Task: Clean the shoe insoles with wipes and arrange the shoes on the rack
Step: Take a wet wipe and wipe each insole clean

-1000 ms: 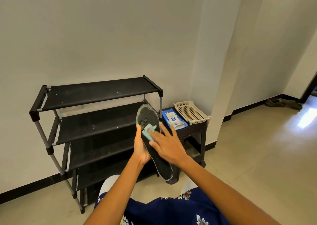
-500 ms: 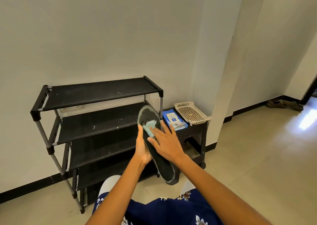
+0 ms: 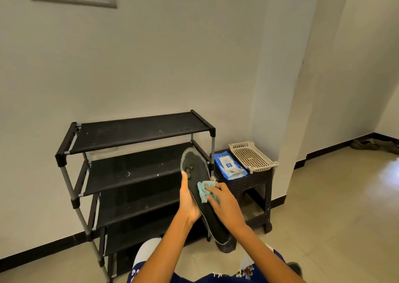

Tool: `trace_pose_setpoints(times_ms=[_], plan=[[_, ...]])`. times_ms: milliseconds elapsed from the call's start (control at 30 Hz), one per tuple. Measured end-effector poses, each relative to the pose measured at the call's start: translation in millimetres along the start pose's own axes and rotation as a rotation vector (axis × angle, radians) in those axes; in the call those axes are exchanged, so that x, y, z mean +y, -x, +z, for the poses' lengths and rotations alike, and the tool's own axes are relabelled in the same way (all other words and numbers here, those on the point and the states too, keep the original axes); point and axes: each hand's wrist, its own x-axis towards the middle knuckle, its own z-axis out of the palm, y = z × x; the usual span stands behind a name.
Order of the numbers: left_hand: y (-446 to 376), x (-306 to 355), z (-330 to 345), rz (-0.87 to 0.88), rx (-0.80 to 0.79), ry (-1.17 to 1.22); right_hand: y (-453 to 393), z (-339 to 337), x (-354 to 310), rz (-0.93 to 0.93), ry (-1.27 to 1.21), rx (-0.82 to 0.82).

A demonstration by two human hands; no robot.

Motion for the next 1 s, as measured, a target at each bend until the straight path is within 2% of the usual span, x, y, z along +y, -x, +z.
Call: trace_pose_setpoints(times_ms=[100, 167, 233, 333, 400, 500, 600, 700, 800, 833, 900, 967, 1000], plan=[[7, -11, 1, 0.023, -0.049, -0.012, -14, -2, 4, 0.118, -0.032, 0.071], [9, -18, 0, 0.048, -0.027, -0.054, -17, 0, 4, 0.135, 0.064, 0.121], [8, -17, -2, 0.083, 0.035, -0.046, -11, 10, 3, 0.037, 0.227, 0.073], [2, -7, -13, 0.041, 0.068, -0.013, 15, 19, 4, -0.110, 0.147, -0.101], [1, -3, -17, -0.015, 0.063, 0.017, 25, 10, 14, -0.217, 0.227, -0.142], [6, -9, -7, -0.005, 0.020, 0.019, 10, -7, 22, -0.144, 0.408, -0.132], [11, -16, 10, 0.024, -0.010, -0.035, -14, -1, 4, -0.062, 0.338, -0.126], [4, -8, 5, 0.054, -0.011, -0.026, -10, 13, -12, -0.176, 0.183, -0.181], [-4, 1, -14, 0.028, 0.013, -0.012, 3, 8, 0, -0.309, 0.286, -0.231], [-2, 0, -16, 0.023, 0.004, -0.016, 2, 4, 6, -0.312, 0.356, -0.218], [7, -8, -11, 0.007, -0.026, -0.028, -8, 0, 16, -0.204, 0.434, -0.191], [9, -16, -6, 0.012, -0.037, -0.060, -19, -1, 11, -0.100, 0.398, -0.186], [9, -15, -4, 0.028, -0.035, -0.068, -20, 1, 5, -0.110, 0.373, -0.176]])
